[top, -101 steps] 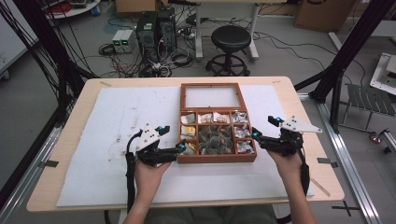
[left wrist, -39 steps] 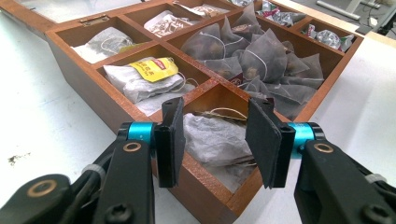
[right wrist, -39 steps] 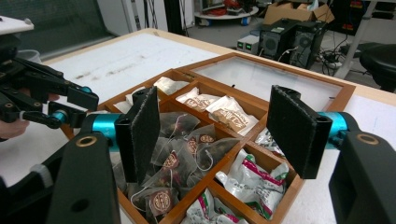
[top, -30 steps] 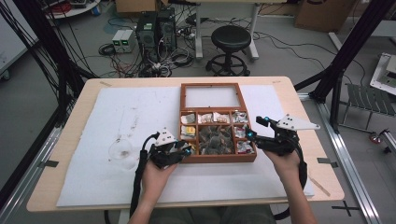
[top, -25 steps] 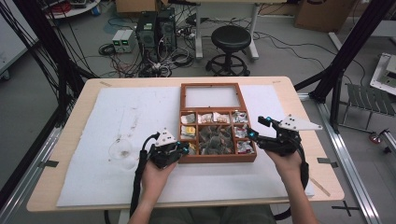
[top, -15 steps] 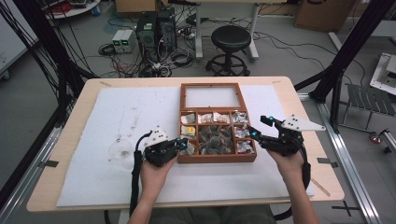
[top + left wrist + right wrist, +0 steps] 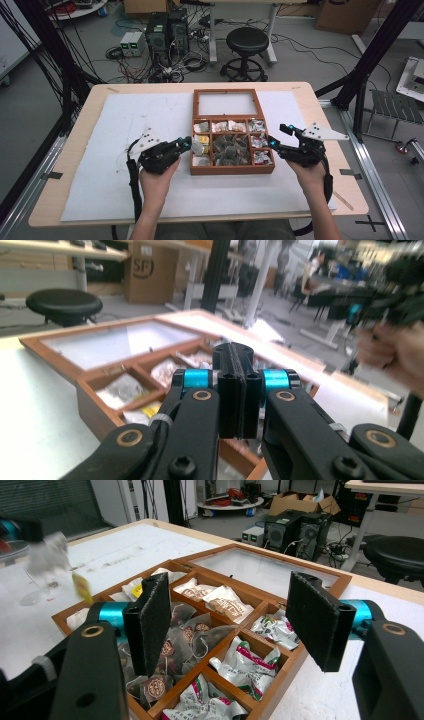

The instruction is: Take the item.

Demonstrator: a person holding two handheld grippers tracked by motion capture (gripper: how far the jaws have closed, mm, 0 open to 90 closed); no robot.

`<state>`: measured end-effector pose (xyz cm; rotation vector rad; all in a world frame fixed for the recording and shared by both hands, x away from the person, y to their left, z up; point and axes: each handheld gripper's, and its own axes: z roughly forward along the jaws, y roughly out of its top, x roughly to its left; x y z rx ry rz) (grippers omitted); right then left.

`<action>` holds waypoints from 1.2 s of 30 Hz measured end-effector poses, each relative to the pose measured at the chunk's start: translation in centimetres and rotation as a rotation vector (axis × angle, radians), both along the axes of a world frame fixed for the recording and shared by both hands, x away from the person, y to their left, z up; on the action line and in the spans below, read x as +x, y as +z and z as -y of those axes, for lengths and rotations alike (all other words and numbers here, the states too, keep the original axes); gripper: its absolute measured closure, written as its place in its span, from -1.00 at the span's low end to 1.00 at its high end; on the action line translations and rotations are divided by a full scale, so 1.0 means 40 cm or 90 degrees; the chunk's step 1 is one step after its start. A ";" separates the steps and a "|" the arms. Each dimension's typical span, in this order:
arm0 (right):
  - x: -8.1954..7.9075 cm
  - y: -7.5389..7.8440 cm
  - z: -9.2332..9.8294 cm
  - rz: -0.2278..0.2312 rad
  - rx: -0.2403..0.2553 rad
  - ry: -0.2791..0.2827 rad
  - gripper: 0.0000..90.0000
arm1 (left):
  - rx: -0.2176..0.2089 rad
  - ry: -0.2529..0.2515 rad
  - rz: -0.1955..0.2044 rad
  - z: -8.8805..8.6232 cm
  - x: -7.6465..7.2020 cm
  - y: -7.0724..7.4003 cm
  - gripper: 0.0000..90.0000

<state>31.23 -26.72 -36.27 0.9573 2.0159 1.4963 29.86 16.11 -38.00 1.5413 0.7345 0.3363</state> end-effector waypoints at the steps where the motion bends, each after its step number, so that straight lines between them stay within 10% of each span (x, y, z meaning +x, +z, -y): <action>1: 0.000 0.000 0.000 0.000 0.000 0.000 -0.21 | -0.007 0.004 0.003 -0.009 -0.003 0.009 0.98; 21: -0.001 -0.005 0.007 -0.005 0.001 -0.006 -0.21 | 0.001 0.081 0.033 -0.177 -0.088 0.109 0.98; 36: 0.001 -0.012 0.012 -0.010 0.001 -0.010 -0.21 | 0.052 0.192 0.028 -0.323 -0.171 0.079 0.98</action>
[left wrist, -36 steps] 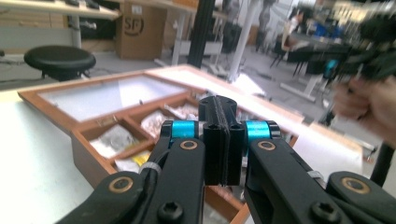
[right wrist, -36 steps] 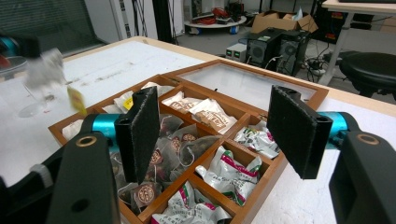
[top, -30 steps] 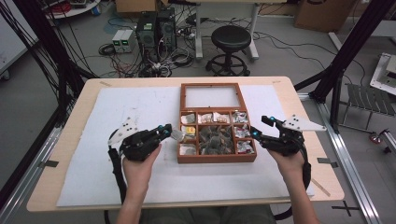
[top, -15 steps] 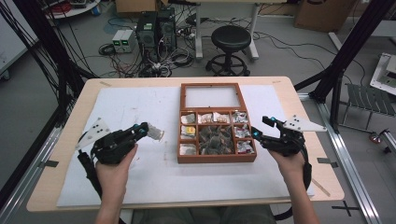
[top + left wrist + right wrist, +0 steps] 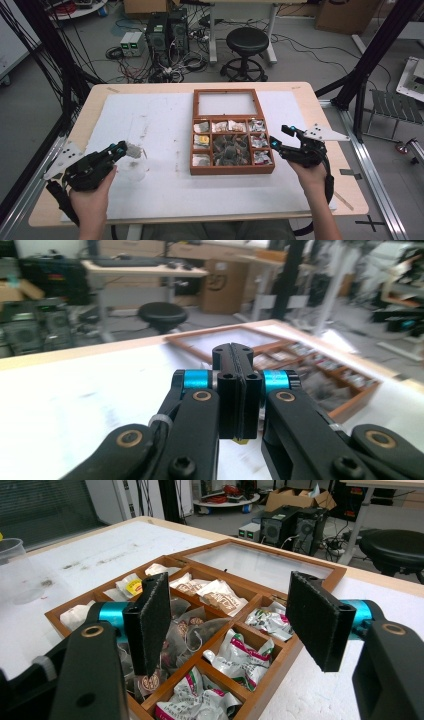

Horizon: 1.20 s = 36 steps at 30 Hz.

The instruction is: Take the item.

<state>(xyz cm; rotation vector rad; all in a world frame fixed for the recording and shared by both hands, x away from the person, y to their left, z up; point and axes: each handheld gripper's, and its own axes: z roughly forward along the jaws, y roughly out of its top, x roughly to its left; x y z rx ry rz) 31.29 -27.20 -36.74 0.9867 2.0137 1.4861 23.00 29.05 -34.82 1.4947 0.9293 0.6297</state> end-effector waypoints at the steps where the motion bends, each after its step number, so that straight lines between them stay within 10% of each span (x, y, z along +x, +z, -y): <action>1: 0.000 -0.001 -0.001 0.000 0.000 0.000 -0.21 | 0.000 0.008 0.000 -0.007 -0.003 -0.004 0.98; 29: 0.002 -0.007 -0.006 -0.005 -0.004 0.002 -0.21 | 0.046 0.075 -0.040 -0.020 0.017 -0.086 0.97; 36: 0.001 -0.006 -0.003 -0.004 -0.002 0.000 -0.21 | 0.031 0.089 -0.037 -0.025 0.019 -0.084 0.33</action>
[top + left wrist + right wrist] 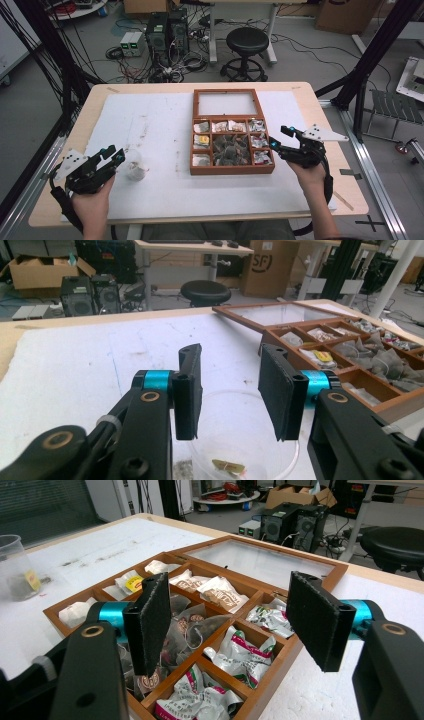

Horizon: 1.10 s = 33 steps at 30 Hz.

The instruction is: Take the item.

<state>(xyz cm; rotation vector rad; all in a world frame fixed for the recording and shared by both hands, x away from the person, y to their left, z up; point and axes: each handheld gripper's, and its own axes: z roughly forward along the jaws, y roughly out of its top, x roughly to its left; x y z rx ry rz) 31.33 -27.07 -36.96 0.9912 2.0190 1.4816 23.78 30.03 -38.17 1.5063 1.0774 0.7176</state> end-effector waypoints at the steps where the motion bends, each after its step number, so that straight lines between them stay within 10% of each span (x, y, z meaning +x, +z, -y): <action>1: 0.000 0.000 0.000 0.000 0.000 0.000 -0.21 | 0.001 0.004 0.004 0.001 -0.001 0.003 0.33; 10: 0.001 -0.001 0.003 0.000 -0.002 -0.002 -0.21 | 0.015 -0.013 0.032 0.032 -0.007 0.046 -0.10; 33: 0.004 0.002 0.018 -0.005 0.003 -0.005 -0.22 | 0.030 -0.136 0.050 0.232 0.059 0.058 -0.33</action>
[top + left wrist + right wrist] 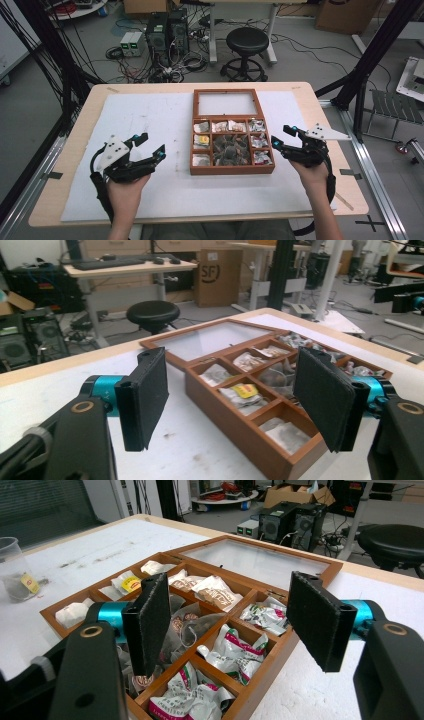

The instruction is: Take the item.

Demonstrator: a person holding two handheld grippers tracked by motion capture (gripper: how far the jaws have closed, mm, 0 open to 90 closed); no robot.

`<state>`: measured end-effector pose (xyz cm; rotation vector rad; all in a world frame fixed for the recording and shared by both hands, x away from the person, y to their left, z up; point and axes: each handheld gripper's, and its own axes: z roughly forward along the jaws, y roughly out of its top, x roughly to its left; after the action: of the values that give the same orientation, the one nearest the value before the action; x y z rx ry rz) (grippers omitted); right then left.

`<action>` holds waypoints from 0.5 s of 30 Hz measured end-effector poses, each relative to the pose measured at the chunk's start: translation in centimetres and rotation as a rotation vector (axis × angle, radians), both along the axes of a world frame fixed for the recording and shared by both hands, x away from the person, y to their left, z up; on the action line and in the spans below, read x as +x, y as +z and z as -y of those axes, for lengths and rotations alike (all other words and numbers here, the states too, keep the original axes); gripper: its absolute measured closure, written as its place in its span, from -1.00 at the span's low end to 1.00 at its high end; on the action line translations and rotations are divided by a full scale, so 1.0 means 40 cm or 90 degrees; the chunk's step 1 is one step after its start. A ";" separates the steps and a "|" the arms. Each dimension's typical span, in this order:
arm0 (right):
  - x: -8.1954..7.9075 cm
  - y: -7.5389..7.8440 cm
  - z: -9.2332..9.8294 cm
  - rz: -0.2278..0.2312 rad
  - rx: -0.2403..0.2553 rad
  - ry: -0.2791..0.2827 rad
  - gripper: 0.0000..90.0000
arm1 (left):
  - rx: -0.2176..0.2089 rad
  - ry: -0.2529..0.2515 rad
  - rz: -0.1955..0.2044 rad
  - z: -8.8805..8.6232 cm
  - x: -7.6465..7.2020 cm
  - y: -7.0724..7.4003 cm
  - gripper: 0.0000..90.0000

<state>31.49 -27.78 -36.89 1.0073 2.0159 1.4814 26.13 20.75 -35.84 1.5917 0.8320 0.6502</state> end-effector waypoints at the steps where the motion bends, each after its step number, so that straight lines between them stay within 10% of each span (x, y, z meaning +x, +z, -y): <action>1: 0.000 0.000 0.001 0.002 0.000 -0.001 -0.22 | 0.004 -0.004 -0.001 0.007 0.003 -0.002 -0.34; 15: 0.003 -0.004 0.007 -0.001 0.002 -0.003 -0.23 | 0.011 -0.060 -0.020 0.133 0.075 -0.049 -0.39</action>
<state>31.62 -28.05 -37.03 1.0138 2.0123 1.4825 29.14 15.45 -37.78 1.6496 0.7714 0.5678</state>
